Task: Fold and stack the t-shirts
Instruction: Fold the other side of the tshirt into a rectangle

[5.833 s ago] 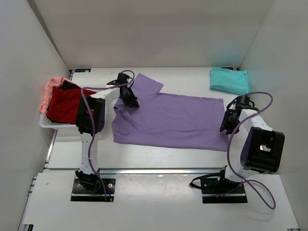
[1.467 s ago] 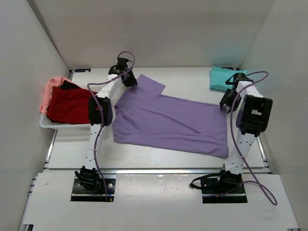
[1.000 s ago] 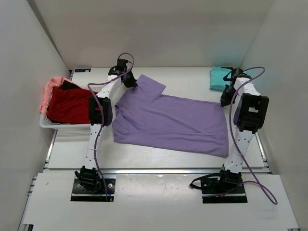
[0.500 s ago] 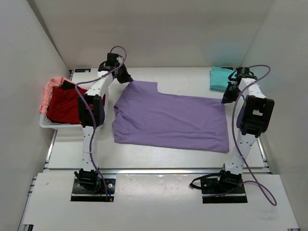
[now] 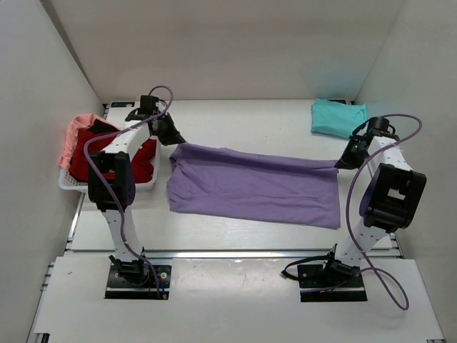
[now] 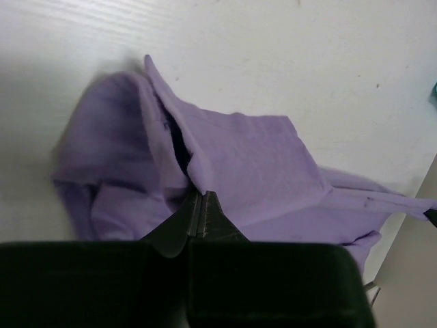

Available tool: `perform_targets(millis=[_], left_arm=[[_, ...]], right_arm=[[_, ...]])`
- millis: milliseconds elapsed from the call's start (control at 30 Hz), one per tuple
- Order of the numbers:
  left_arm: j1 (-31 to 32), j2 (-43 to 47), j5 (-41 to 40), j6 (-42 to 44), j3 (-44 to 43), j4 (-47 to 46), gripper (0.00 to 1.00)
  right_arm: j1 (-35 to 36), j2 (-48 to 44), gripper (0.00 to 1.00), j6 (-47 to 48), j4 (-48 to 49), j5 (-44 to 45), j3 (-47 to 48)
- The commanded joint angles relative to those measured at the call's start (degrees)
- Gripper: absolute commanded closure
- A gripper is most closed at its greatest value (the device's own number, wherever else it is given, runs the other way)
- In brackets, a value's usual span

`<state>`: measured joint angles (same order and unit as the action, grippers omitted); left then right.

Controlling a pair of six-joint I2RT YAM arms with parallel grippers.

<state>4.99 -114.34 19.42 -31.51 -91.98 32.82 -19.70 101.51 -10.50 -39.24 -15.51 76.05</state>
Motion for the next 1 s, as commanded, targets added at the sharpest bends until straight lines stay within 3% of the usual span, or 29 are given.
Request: perform_targets(millis=[0,533,967], left_arm=[[-1.92,6.41,1.85,-0.22,3.46,-0.73,1.0],[1.24,18.8,3.7,-0.58,17.88,-0.04,1.0],[-0.42,23.73,2.11,-0.57,24.74,0.93,1.0]], right_arm=[[-0.25,-4.56,1.0,1.27,3.21,-1.45,-3.44],[0.72,-13.79,1.0,2.24,5.41,2.94,-15.4],[3.0,-18.01,0.97,1.02,4.09,11.71,-20.41]])
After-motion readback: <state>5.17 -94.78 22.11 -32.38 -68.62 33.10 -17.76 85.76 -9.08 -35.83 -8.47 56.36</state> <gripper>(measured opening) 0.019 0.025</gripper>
